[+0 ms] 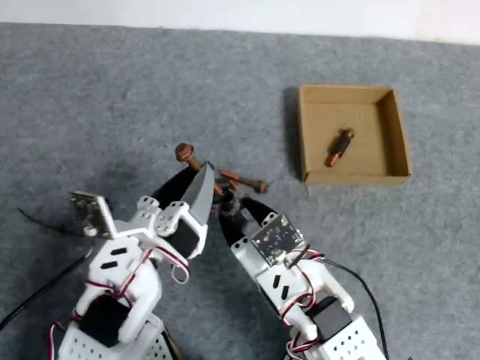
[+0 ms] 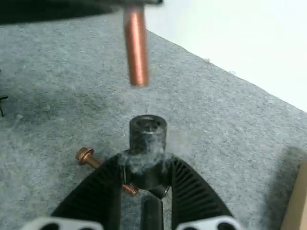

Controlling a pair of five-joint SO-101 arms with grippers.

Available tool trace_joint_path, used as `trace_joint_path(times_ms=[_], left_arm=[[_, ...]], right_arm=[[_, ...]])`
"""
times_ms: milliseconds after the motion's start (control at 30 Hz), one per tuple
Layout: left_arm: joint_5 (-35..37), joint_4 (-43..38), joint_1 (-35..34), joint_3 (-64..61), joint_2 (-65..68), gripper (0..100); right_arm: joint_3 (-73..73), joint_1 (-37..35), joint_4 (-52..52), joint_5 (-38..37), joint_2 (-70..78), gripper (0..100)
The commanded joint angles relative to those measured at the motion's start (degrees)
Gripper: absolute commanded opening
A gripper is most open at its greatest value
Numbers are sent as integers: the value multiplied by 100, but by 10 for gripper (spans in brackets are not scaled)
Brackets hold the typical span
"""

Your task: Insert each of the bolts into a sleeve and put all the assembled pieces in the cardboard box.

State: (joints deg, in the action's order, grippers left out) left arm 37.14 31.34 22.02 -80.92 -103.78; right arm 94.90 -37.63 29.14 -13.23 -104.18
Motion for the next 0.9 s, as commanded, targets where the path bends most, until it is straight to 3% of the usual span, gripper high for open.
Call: trace_joint_path(times_ms=[0,400,733,867], left_arm=[[26,-396,277,-321,-92,4],[18,-668,312,-435,-92,4],[26,360,312,-66,-92,4],[26,413,286,-180,-92,4]], right_arm=[[-75,-40,13,-62,-101,5],[-66,-31,13,-316,-101,5],[-66,-31,13,-325,-101,5],[-66,-31,13,-325,-101,5]])
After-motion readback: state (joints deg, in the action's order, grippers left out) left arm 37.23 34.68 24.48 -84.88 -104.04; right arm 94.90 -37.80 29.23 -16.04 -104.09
